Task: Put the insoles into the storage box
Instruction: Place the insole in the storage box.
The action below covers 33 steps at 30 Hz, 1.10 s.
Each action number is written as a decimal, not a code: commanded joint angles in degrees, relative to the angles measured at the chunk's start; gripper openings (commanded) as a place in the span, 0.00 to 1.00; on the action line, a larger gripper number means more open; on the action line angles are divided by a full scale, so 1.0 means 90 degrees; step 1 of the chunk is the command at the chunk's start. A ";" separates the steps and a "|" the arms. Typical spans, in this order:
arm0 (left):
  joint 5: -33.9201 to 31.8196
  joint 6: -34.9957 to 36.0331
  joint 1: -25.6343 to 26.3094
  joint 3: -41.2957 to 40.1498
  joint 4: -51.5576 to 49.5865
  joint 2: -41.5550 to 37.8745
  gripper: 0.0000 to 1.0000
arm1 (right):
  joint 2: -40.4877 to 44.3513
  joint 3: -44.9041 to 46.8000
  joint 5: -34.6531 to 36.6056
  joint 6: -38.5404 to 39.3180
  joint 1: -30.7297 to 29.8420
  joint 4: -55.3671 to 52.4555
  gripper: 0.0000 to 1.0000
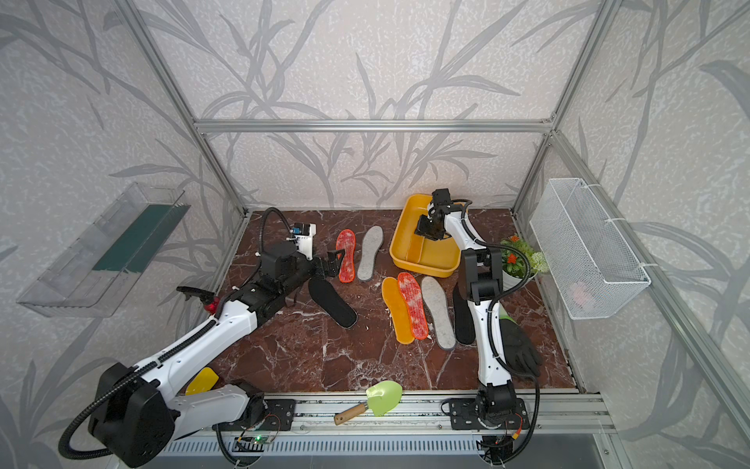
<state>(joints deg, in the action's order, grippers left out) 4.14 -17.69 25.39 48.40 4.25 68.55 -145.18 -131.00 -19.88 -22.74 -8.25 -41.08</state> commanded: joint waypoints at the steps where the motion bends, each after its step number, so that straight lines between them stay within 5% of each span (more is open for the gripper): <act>1: -0.0016 -0.0055 -0.0018 0.0125 -0.0077 -0.0146 0.99 | -0.0044 -0.0240 0.0070 0.0111 -0.0021 -0.0321 0.45; 33: -0.0080 -0.0095 -0.0021 -0.0057 -0.0096 -0.0409 0.99 | -0.0351 -0.0856 0.0871 -0.0339 -0.0245 -0.1341 0.54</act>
<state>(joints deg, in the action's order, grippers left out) 3.53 -18.06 25.39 48.36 3.84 66.19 -146.98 -137.16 -13.89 -24.29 -10.57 -50.26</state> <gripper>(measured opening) 0.992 0.543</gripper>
